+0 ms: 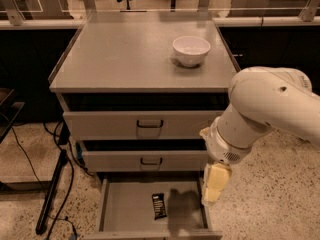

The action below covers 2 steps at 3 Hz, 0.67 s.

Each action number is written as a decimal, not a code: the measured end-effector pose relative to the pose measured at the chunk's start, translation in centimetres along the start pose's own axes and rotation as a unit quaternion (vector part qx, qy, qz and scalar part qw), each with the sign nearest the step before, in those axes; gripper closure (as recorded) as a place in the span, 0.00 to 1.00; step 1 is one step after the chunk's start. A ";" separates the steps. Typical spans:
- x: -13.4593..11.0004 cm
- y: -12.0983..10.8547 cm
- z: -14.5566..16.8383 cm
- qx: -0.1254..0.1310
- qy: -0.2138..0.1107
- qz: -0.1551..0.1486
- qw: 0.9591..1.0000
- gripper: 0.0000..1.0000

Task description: Pick rxbar chocolate from bottom drawer and place on counter

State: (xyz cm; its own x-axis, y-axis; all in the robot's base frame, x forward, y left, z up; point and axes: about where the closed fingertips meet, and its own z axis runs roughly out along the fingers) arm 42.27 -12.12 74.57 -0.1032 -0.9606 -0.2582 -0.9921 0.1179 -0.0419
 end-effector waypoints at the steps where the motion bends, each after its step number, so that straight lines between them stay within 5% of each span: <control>1: -0.2 0.8 2.1 0.004 -0.011 0.001 1.000 0.00; 2: -0.7 1.4 7.4 -0.010 -0.012 -0.003 1.000 0.00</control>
Offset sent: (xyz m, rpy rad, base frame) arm -0.0078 0.0517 -0.1412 0.0269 0.0576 0.0295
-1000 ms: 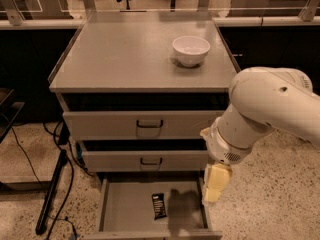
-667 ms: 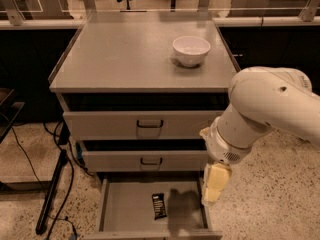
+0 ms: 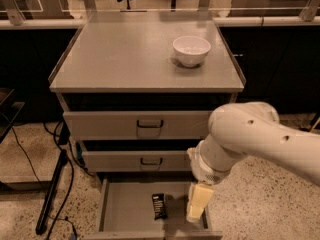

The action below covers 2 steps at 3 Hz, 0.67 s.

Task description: Pick rxbar chocolate from bottom drawer and place on counter

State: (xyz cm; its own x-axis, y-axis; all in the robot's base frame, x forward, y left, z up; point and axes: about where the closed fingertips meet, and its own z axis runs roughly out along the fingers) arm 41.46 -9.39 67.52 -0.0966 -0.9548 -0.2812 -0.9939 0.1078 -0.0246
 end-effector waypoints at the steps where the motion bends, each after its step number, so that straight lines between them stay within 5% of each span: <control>1: -0.2 -0.4 5.0 -0.017 -0.002 -0.006 1.000 0.00; 2: -0.2 -0.4 5.0 -0.017 -0.002 -0.006 1.000 0.00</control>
Offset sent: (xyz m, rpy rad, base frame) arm 0.0054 0.0125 -0.0388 0.0027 0.0226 0.0182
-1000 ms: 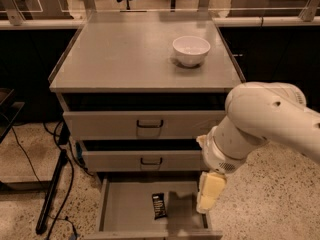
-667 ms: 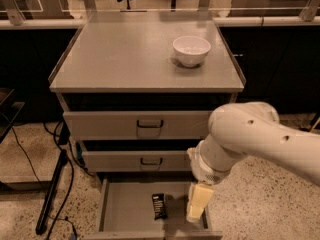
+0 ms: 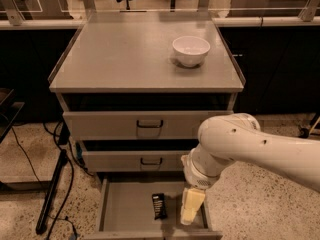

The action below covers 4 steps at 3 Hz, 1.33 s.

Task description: Pick rxbar chocolate from bottom drawer and place on counter

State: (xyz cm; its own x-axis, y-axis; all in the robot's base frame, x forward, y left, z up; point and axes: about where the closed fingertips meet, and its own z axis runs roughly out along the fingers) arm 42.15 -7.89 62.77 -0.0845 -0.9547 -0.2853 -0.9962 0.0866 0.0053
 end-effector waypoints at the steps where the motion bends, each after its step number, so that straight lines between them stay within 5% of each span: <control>1: 0.2 -0.3 2.6 -0.012 -0.007 0.007 1.000 0.00; 3: 2.1 -3.1 11.2 -0.017 0.016 0.002 1.000 0.00; 4: 2.1 -3.1 11.2 -0.017 0.016 0.002 1.000 0.00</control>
Offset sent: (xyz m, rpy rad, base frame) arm 0.0362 0.0082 -0.1339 -0.0383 0.0358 0.0009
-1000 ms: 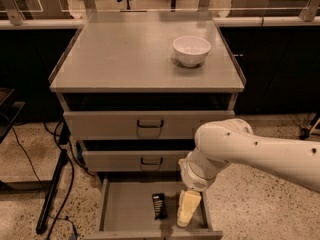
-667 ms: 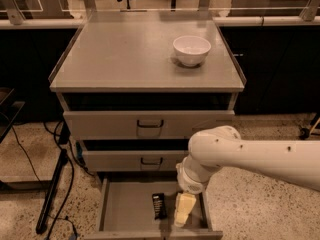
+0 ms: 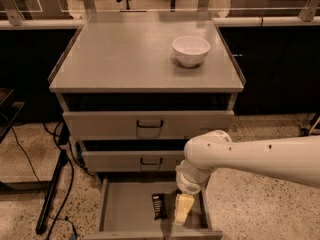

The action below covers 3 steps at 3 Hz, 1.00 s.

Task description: Pick rxbar chocolate from bottom drawer and place on counter

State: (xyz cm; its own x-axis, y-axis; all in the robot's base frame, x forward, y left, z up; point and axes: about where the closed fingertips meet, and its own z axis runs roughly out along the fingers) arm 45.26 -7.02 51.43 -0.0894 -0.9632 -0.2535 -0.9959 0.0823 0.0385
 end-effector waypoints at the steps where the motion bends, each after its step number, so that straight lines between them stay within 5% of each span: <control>1: 0.2 -1.2 2.5 -0.008 -0.005 0.004 1.000 0.00; 2: 0.8 -3.8 6.6 -0.015 -0.019 0.022 0.999 0.00; 3: 0.8 -3.8 6.6 -0.015 -0.019 0.022 0.999 0.00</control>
Offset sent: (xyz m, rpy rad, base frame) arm 0.0648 0.0070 -0.1002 0.0657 0.0396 -0.0679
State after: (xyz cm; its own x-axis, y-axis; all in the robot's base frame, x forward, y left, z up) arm 48.90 -6.39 44.68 -0.1347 -0.9482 -0.2878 -0.9900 0.1166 0.0791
